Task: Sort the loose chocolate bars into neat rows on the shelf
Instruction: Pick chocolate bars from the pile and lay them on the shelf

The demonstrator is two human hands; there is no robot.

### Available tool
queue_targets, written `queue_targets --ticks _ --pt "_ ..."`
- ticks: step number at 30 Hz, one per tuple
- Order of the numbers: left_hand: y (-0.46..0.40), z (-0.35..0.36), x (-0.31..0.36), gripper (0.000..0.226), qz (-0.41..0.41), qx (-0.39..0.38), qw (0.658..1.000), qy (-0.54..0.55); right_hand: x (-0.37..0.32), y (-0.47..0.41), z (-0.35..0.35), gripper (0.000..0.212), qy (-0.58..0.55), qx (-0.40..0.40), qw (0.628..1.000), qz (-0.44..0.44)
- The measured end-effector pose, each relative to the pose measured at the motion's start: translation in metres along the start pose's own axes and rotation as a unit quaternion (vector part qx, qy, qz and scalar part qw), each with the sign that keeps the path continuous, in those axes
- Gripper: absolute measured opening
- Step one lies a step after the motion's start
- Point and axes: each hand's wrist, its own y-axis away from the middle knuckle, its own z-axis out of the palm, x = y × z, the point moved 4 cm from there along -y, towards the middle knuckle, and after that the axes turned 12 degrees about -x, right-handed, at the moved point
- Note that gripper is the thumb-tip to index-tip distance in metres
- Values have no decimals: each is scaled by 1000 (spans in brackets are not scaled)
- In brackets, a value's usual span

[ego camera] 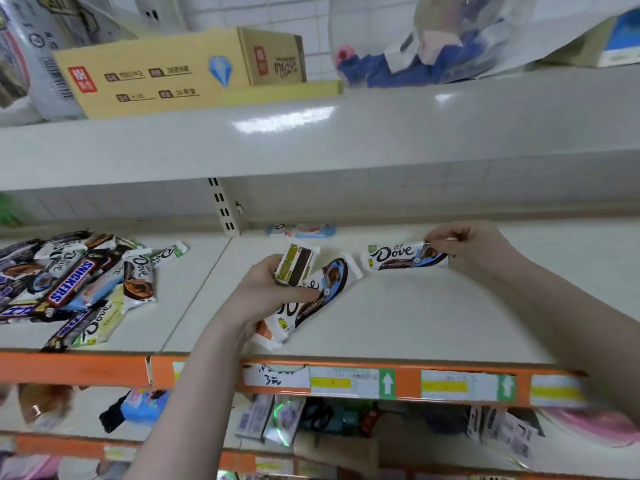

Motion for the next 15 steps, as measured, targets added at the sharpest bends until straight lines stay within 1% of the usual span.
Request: queue_targets --ticks 6,11,15 --pt "-1 14 1 42 -16 -5 1000 -17 1 -39 9 8 18 21 1000 -15" --pt "-2 13 -2 42 -11 -10 1000 -12 -3 -69 21 19 4 55 998 -14" --pt "-1 8 -4 43 -10 -7 1000 -8 0 -92 27 20 48 59 997 1"
